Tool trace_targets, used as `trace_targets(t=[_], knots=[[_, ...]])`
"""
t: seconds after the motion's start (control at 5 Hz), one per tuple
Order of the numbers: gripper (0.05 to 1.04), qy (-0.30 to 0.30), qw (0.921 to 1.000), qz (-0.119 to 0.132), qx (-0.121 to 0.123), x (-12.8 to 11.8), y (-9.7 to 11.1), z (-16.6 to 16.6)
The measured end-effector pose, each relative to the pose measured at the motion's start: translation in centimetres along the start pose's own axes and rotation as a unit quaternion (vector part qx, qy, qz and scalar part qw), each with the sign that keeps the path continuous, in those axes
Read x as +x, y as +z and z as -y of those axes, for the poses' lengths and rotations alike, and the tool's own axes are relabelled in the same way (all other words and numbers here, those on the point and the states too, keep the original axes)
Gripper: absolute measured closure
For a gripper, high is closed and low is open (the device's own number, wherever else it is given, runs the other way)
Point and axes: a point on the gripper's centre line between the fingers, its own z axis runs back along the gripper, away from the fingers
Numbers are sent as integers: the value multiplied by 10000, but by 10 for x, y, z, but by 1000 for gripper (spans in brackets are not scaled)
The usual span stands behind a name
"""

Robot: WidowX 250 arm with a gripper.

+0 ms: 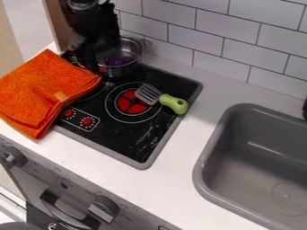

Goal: Moved the silver pot from the lower right of the burner to the upper left

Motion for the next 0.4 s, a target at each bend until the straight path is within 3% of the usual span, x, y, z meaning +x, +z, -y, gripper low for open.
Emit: trace_targets(t=[0.2,0.4], knots=[[84,-832,9964,148,-7,1,10,-15],[84,-2123,9763,392,126,-7,9,-37]])
